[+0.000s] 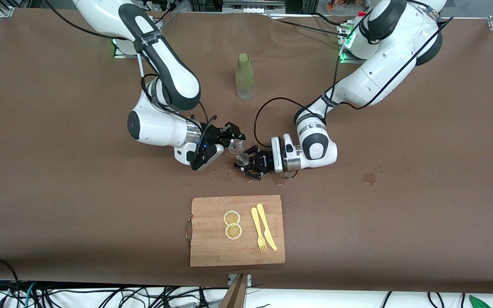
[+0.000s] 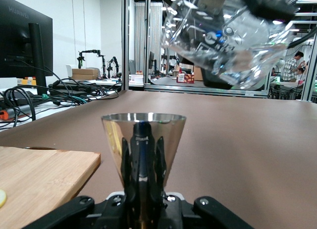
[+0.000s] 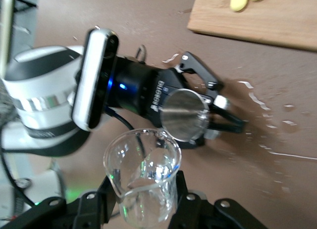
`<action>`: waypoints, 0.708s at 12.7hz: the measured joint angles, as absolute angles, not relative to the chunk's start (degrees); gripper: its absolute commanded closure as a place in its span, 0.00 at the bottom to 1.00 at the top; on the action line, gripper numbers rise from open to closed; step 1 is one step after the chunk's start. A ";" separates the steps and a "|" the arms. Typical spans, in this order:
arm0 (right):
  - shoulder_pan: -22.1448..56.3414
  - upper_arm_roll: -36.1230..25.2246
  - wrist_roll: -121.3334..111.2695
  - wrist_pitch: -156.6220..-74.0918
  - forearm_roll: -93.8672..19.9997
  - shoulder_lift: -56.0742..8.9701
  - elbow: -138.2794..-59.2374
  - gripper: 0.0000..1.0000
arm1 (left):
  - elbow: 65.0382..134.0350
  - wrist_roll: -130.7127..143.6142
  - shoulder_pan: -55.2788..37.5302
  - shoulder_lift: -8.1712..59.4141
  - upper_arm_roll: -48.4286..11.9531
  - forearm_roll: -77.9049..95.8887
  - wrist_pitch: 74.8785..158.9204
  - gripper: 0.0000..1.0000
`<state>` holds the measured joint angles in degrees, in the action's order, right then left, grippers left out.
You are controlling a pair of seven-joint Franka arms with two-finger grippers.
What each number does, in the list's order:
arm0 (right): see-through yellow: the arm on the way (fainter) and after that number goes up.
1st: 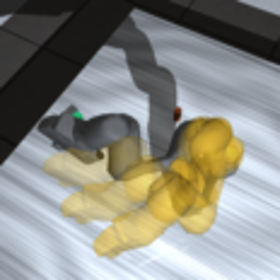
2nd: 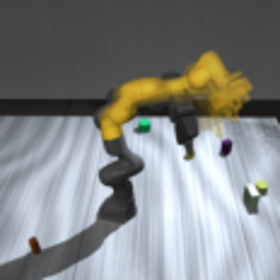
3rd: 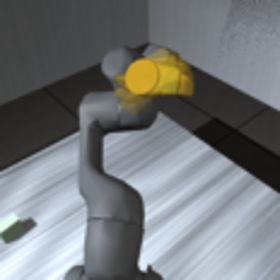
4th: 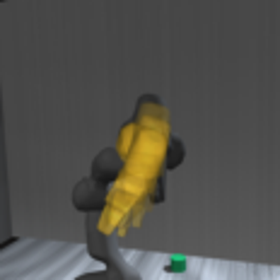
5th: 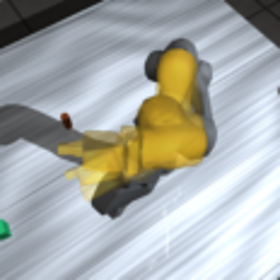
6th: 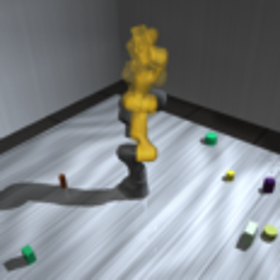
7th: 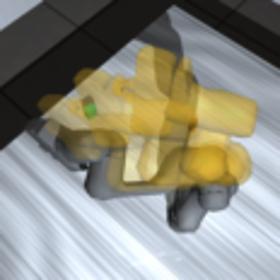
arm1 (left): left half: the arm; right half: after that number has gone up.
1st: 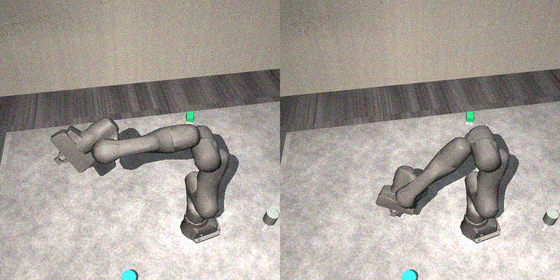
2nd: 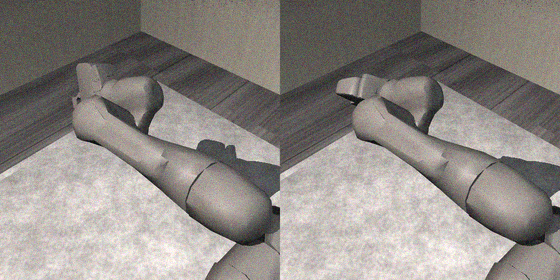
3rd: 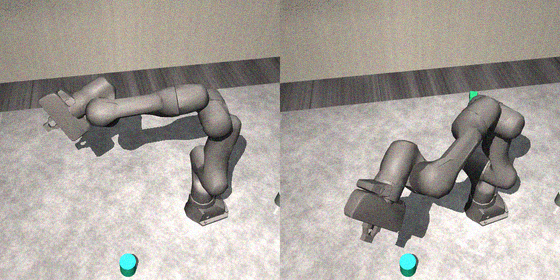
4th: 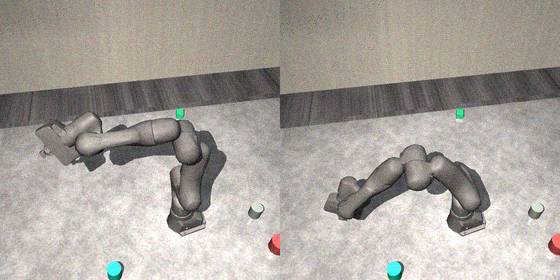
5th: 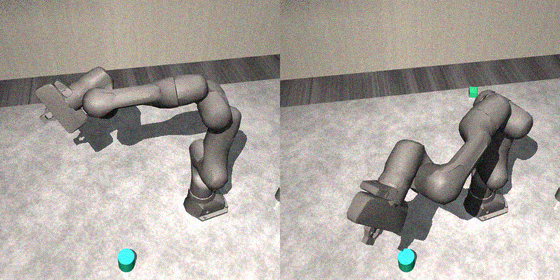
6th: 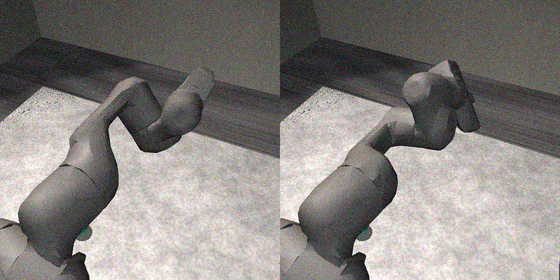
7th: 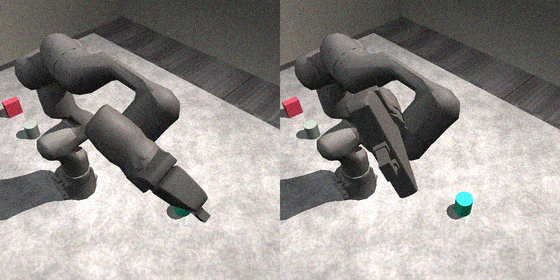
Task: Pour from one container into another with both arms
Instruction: 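Tilt the beaker with the right gripper to pour into the jigger, then carry the beaker back with the right gripper while the left gripper returns the jigger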
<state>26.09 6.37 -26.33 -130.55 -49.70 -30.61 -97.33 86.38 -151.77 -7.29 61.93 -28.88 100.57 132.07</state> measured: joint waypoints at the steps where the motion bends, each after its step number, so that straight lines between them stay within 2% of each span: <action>1: 25.76 6.23 -26.23 -130.54 -46.76 -30.34 -97.46 0.86 | 86.18 -151.20 -7.13 61.79 -28.81 100.59 132.07 1.00; 4: 23.08 6.03 -28.42 -129.41 -39.93 -29.61 -98.85 0.86 | 85.62 -148.94 -6.04 59.82 -27.00 100.60 131.76 1.00; 9: 13.43 5.75 -45.69 -124.21 -31.44 -27.74 -103.34 0.86 | 86.72 -144.76 1.08 54.95 -23.60 97.78 124.22 1.00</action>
